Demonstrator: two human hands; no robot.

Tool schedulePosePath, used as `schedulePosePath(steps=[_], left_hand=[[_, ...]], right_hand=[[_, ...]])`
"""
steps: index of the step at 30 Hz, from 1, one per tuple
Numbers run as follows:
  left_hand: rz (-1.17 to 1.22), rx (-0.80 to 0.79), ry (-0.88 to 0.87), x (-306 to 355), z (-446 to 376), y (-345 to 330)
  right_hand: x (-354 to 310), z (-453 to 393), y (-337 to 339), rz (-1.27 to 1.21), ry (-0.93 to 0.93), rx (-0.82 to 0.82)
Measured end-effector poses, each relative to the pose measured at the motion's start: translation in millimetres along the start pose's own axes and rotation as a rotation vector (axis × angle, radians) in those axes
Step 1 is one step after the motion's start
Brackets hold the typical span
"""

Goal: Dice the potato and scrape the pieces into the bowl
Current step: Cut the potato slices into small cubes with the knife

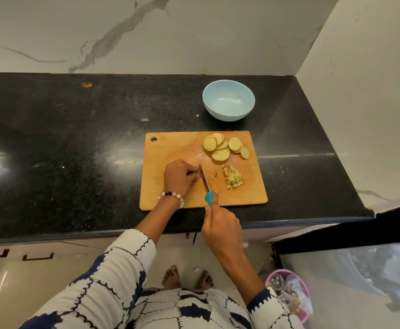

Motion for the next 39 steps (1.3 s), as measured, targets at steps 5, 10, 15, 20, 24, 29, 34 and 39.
schedulePosePath(steps=[5, 10, 15, 20, 24, 29, 34, 39], left_hand=[[-0.009, -0.002, -0.013, 0, -2, 1], [0.004, 0.009, -0.018, 0, -2, -2], [0.017, 0.034, -0.002, 3, 2, -2], [0.021, 0.059, -0.008, 2, 5, -4], [0.040, 0.065, -0.015, 1, 5, -5], [0.037, 0.032, 0.040, 4, 3, -3], [0.051, 0.001, 0.081, 4, 3, -2], [0.100, -0.002, 0.117, 3, 3, -2]], right_hand=[[-1, -4, 1, 0.051, -0.005, -0.072], [-10, -11, 4, 0.217, 0.023, -0.192], [-14, -24, -1, 0.218, 0.025, -0.240], [-4, 21, -4, 0.323, 0.086, -0.109], [-3, 24, 7, 0.315, 0.089, -0.102], [-4, 5, 8, 0.201, -0.020, -0.057], [-4, 12, 12, 0.036, -0.039, 0.003], [-1, -10, 2, 0.032, -0.087, -0.066]])
Point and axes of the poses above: each hand's wrist, its own z-axis away from the middle knuckle, its own y-axis out of the back of the hand, x = y × z, the point moved 1 cm from there along -z, towards the middle knuckle, and after that the axes turned 8 degrees about y, right-handed, at the moved point
